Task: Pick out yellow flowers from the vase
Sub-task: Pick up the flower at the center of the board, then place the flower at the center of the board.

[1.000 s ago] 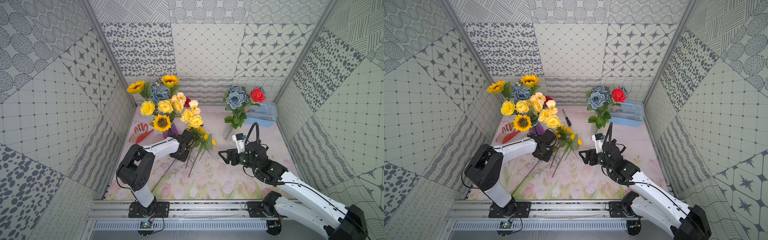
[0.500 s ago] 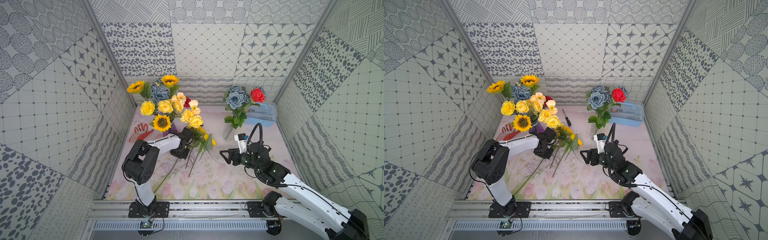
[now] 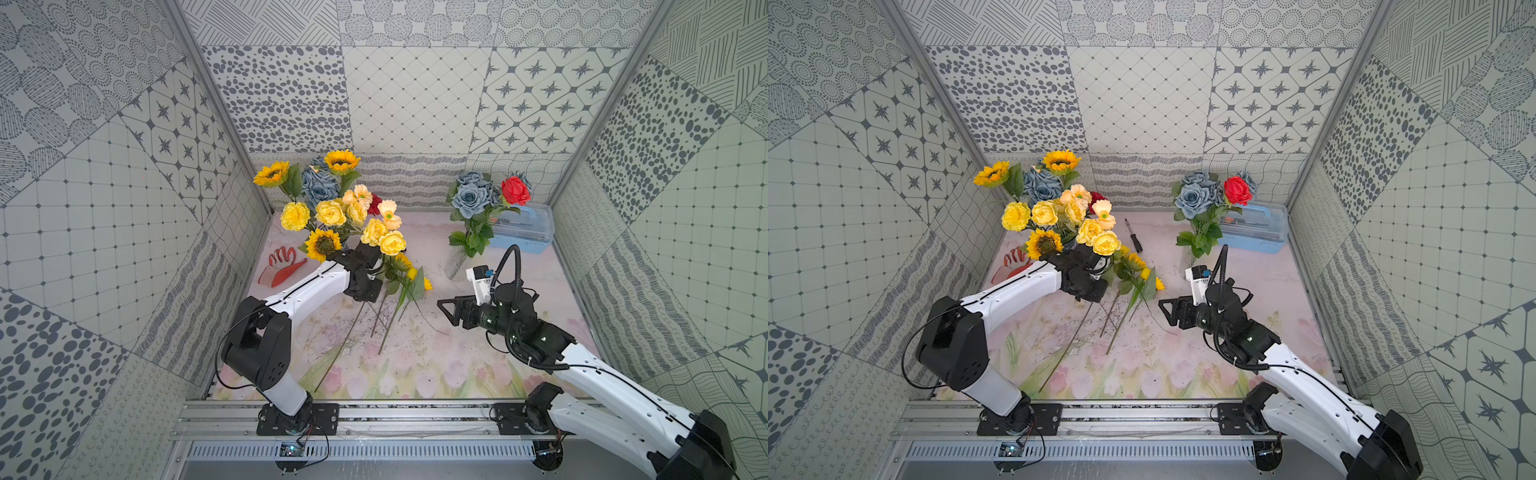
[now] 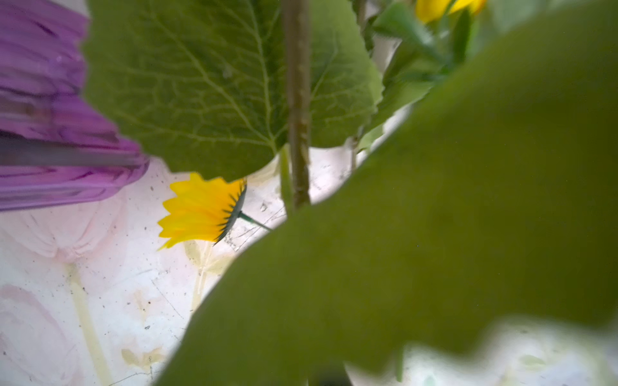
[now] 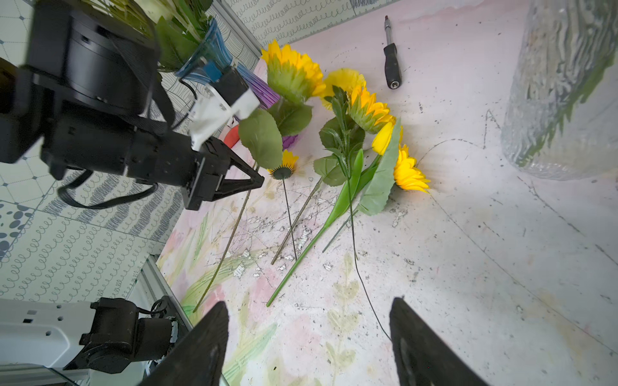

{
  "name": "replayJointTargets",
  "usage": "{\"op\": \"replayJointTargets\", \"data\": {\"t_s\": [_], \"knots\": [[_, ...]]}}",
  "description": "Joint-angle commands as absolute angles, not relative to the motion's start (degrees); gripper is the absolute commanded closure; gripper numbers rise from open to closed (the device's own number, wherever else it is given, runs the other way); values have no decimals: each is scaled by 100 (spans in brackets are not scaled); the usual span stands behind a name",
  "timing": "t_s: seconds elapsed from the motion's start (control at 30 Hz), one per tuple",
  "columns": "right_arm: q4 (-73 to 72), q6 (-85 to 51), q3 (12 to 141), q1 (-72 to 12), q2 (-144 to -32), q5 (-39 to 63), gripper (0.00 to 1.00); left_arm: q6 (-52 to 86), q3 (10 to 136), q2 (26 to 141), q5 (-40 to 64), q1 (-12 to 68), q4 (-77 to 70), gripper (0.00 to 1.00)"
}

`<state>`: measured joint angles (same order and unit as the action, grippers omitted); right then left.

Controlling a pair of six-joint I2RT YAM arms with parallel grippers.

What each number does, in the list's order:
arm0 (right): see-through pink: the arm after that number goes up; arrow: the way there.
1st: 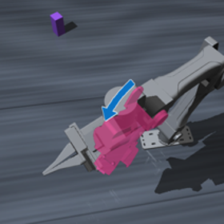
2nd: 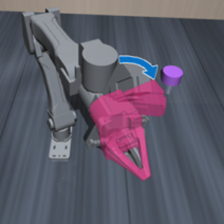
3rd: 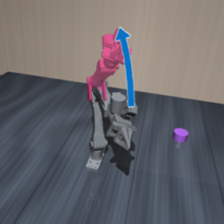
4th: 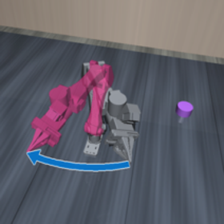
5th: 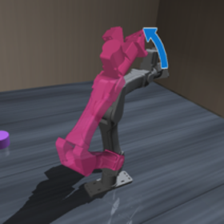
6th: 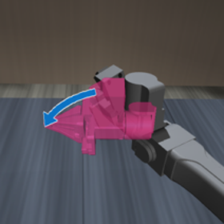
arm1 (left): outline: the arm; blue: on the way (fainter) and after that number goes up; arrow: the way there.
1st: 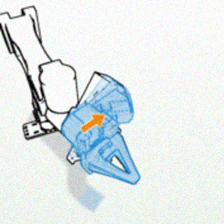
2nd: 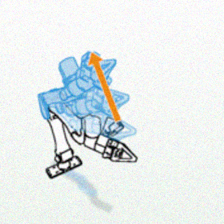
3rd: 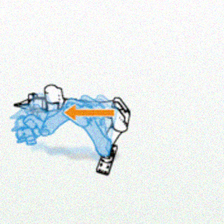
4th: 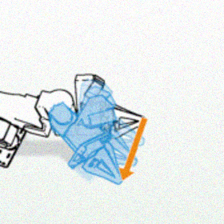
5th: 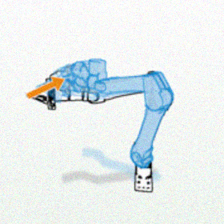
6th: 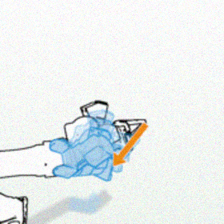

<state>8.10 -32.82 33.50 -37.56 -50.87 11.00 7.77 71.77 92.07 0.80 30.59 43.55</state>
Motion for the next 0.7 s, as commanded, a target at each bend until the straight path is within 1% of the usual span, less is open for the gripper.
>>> {"op": "replayJointTargets", "data": {"t_s": [0.0, 0.07, 0.23, 0.43, 0.67], "knots": [[383, -3298, 3375, -3738, -5178, 1202, 23, 785, 7660, 9055, 1430, 3037, 4588, 95], [337, -3302, 3368, -3735, -5227, 1238, 23, 847, 7839, 9133, 1729, 3029, 4554, 95], [245, -3296, 3283, -3729, -5225, 1270, 23, 1063, 8220, 9431, 1952, 3019, 4333, 94], [289, -3277, 3187, -3710, -5040, 1274, 23, 1553, 8402, 9768, 2334, 3054, 3481, 90], [478, -3246, 3129, -3667, -4735, 1247, 23, 1544, 8974, 10523, 2134, 3364, 3572, 87]]}}
